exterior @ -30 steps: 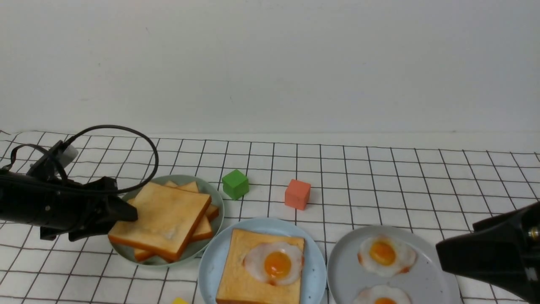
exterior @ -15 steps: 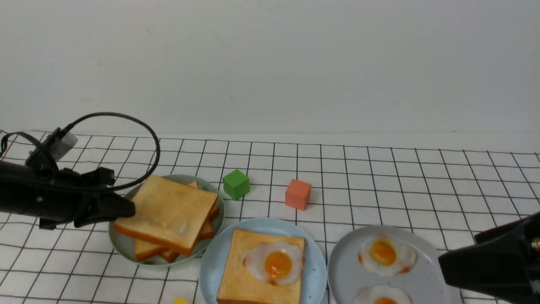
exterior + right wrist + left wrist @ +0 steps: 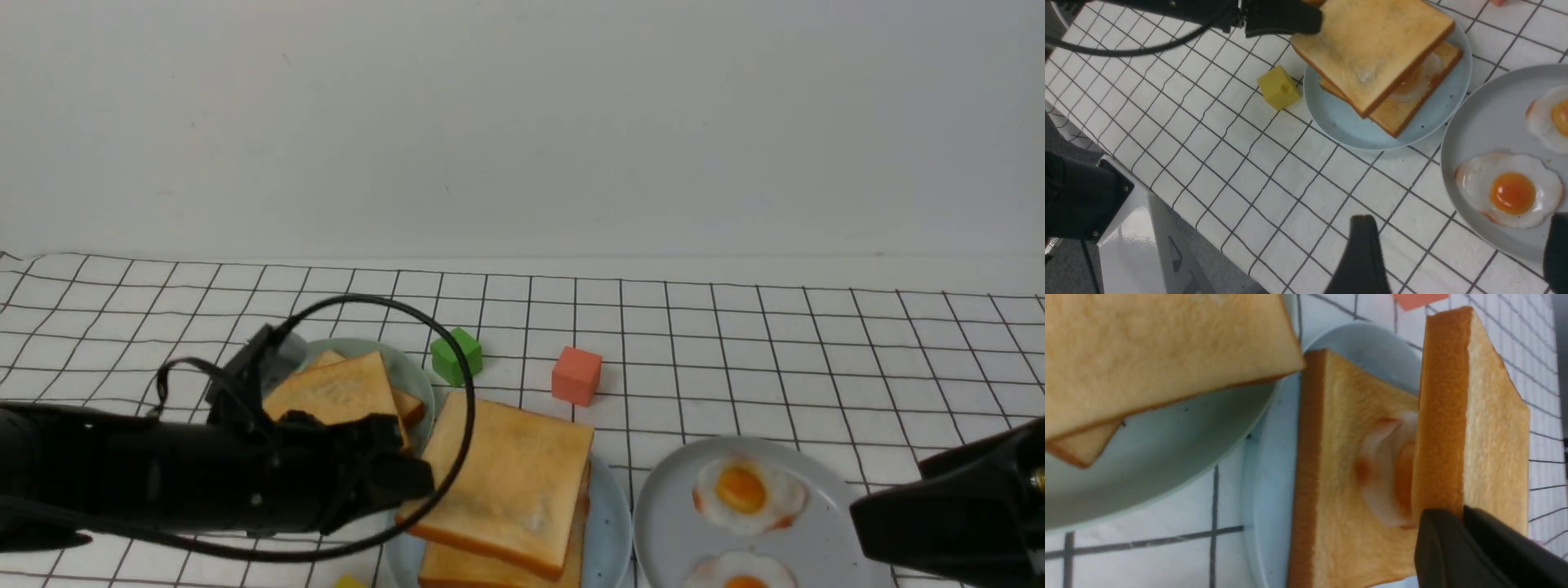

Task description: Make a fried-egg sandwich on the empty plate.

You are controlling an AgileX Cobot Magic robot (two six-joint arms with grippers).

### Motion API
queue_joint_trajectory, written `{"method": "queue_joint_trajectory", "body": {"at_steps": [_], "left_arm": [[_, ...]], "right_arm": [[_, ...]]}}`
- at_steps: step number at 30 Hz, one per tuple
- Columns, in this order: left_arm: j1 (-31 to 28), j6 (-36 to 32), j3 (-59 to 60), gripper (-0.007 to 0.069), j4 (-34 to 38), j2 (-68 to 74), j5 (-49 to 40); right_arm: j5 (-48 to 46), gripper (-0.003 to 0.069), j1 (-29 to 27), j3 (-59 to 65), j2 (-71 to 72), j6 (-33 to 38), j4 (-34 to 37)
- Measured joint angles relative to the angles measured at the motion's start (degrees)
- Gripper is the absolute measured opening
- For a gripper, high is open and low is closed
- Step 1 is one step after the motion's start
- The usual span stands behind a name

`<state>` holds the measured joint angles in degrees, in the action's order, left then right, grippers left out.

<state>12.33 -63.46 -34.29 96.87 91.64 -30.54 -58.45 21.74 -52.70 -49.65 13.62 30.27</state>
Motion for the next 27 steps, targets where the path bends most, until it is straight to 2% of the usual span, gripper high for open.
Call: {"method": "queue_joint_trajectory", "body": {"at_steps": [6,9,11,17,18,19,20,22,24,27], "left_arm": [[4.06,0.91,-0.89,0.0039,0.97,4.2,5.96],[4.31,1.08,-1.67,0.0092,1.17,5.28,5.89],[4.31,1.08,-1.84,0.0162,1.33,5.41,5.58],[3.75,1.12,-1.84,0.0459,1.38,3.68,5.47],[3.66,1.12,-1.84,0.0469,1.38,3.68,5.47],[2.97,1.19,-1.84,0.0532,1.38,1.68,5.47],[2.19,1.26,-1.84,0.0578,1.38,-0.28,5.47],[1.24,1.45,-1.84,0.0615,1.2,-2.51,5.41],[-1.08,3.57,-1.84,0.0653,-1.55,-7.89,4.96],[-4.37,7.85,-2.16,0.0648,-9.23,-14.65,1.47]], "right_arm": [[-0.12,0.056,0.0,0.0,0.0,0.0,0.0],[-0.53,0.056,0.0,0.0,0.0,0.0,0.0],[-1.26,0.056,0.0,0.0,0.0,0.0,0.0],[-2.21,0.0556,0.0,0.0,0.19,0.0,-0.86],[-2.21,0.0556,0.0,0.0,0.19,0.0,-0.95],[-2.21,0.054,0.0,0.05,0.59,-0.17,-2.28],[-2.11,0.0515,0.0,0.19,1.27,-0.73,-3.46],[-1.29,0.0473,0.0,0.71,2.48,-1.56,-5.1],[2.3,0.033,0.0,4.09,7.33,-4.16,-8.91],[8.32,0.0116,0.0,11.2,16.55,-5.48,-12.71]]}}
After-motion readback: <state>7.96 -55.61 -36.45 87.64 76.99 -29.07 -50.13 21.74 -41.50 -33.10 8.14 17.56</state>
